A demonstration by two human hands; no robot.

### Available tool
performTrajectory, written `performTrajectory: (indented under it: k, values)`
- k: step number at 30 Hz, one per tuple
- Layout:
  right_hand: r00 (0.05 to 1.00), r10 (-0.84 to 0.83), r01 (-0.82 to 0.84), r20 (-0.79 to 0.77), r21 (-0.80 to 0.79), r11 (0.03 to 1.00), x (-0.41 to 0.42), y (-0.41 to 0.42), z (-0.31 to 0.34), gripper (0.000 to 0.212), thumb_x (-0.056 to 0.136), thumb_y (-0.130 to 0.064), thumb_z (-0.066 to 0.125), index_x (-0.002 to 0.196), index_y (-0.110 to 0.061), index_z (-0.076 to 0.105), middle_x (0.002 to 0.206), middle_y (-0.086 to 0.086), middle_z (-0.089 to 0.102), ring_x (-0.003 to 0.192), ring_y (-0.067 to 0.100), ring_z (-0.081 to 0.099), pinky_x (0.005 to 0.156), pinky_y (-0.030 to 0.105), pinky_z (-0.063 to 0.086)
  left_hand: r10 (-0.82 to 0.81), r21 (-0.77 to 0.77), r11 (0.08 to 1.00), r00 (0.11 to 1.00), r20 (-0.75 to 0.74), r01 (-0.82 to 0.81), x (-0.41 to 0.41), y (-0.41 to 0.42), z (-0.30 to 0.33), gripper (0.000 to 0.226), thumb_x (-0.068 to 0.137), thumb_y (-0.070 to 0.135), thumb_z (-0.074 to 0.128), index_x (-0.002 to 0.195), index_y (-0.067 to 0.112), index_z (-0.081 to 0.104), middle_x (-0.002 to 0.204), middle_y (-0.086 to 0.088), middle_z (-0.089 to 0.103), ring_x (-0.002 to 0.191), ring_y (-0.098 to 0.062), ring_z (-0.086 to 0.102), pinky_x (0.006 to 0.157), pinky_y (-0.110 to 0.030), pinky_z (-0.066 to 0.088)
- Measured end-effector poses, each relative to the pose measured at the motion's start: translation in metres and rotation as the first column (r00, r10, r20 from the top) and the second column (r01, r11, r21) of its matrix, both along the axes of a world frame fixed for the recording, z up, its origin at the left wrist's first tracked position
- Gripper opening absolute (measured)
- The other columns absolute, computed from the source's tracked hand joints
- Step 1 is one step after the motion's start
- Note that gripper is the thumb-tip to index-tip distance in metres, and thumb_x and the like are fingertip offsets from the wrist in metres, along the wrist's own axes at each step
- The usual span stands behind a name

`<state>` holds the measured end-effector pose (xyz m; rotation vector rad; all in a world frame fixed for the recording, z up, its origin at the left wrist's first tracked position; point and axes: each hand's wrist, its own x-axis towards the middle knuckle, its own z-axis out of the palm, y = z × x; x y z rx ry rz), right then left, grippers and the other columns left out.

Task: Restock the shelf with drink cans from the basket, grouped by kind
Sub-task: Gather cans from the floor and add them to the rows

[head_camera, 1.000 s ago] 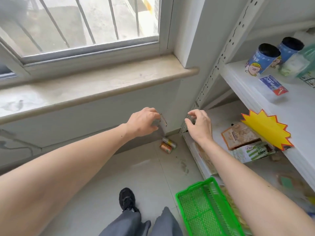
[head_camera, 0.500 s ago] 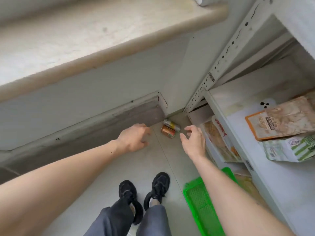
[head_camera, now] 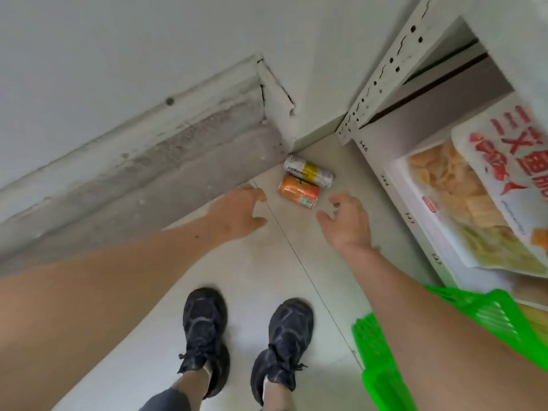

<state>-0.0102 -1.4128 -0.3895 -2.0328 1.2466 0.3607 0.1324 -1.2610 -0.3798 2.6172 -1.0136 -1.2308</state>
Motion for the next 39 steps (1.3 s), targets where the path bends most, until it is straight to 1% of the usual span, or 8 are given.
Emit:
performTrajectory:
  k: [7,10,13,18,23,27,34,39]
  values:
    - [0.999,0.02,-0.02,-0.049,0.002,1.0,0.028,-0.014,-0.126,0.05,0.088,-0.04,0.069,0.127,-0.009,0.057,0.123,0.013,0.059,0.113,0.028,0.057,0.087,0.029,0.044,0.091,0.031,0.996,0.994,-0.066,-0.089,0.014,-0.037,-0.125,0.072,0.083,0.041,0.069,0.142,0.013,0.039,0.14,-0.011,0.041,0.125,-0.025,0.047,0.103,-0.036,0.04]
    - [0.986,-0.149,0.153,-0.076,0.06,0.986,0.039,-0.025,-0.159,0.054,0.09,-0.045,0.064,0.123,-0.002,0.057,0.123,0.017,0.061,0.115,0.031,0.057,0.086,0.032,0.044,0.168,0.024,0.986,0.979,-0.118,-0.166,0.019,-0.056,-0.159,0.078,0.08,0.044,0.07,0.141,0.009,0.036,0.139,-0.012,0.043,0.122,-0.025,0.05,0.101,-0.04,0.044]
    - [0.938,-0.331,0.343,-0.104,0.129,0.931,0.046,-0.033,-0.187,0.054,0.092,-0.051,0.058,0.115,-0.002,0.06,0.116,0.016,0.066,0.104,0.032,0.063,0.074,0.032,0.045,0.278,-0.003,0.958,0.936,-0.217,-0.285,0.019,-0.07,-0.182,0.084,0.077,0.039,0.076,0.142,0.009,0.032,0.138,-0.008,0.045,0.122,-0.023,0.05,0.101,-0.039,0.044]
    - [0.902,-0.416,0.428,-0.111,0.125,0.895,0.048,-0.033,-0.21,0.053,0.094,-0.053,0.052,0.11,-0.005,0.067,0.106,0.014,0.071,0.093,0.033,0.069,0.071,0.032,0.052,0.361,-0.016,0.923,0.88,-0.308,-0.385,0.015,-0.082,-0.201,0.061,0.075,0.032,0.08,0.125,0.012,0.052,0.121,-0.004,0.058,0.113,-0.02,0.055,0.09,-0.028,0.045]
    - [0.879,-0.461,0.477,-0.126,0.182,0.86,0.044,-0.026,-0.206,0.056,0.092,-0.054,0.055,0.107,-0.001,0.066,0.102,0.016,0.07,0.088,0.035,0.07,0.069,0.035,0.055,0.422,0.007,0.894,0.837,-0.349,-0.448,0.012,-0.076,-0.208,0.064,0.068,0.031,0.083,0.121,0.009,0.054,0.11,-0.003,0.06,0.108,-0.018,0.057,0.084,-0.028,0.047]
    - [0.863,-0.493,0.505,-0.113,0.252,0.826,0.038,-0.021,-0.196,0.056,0.088,-0.052,0.063,0.11,-0.001,0.062,0.105,0.016,0.069,0.09,0.032,0.068,0.079,0.046,0.059,0.45,0.039,0.882,0.814,-0.368,-0.469,0.011,-0.068,-0.203,0.064,0.063,0.036,0.085,0.116,0.012,0.058,0.106,-0.003,0.063,0.101,-0.016,0.059,0.076,-0.026,0.046]
    - [0.735,-0.676,0.598,-0.056,0.525,0.606,0.022,-0.014,-0.133,0.038,0.09,-0.029,0.07,0.11,-0.004,0.048,0.105,0.013,0.062,0.091,0.022,0.067,0.078,0.038,0.061,0.478,0.019,0.86,0.791,-0.381,-0.511,0.002,-0.062,-0.142,0.068,0.07,0.034,0.083,0.12,0.013,0.041,0.107,-0.002,0.058,0.103,-0.018,0.057,0.084,-0.035,0.053]
    - [0.649,-0.761,0.578,0.0,0.651,0.492,0.01,-0.012,-0.066,0.061,0.083,-0.022,0.077,0.131,-0.002,0.044,0.125,0.019,0.059,0.103,0.027,0.068,0.08,0.038,0.061,0.453,-0.075,0.858,0.817,-0.357,-0.508,0.002,-0.059,-0.067,0.065,0.069,0.044,0.082,0.113,0.008,0.052,0.084,0.004,0.058,0.085,-0.014,0.06,0.058,-0.022,0.04]
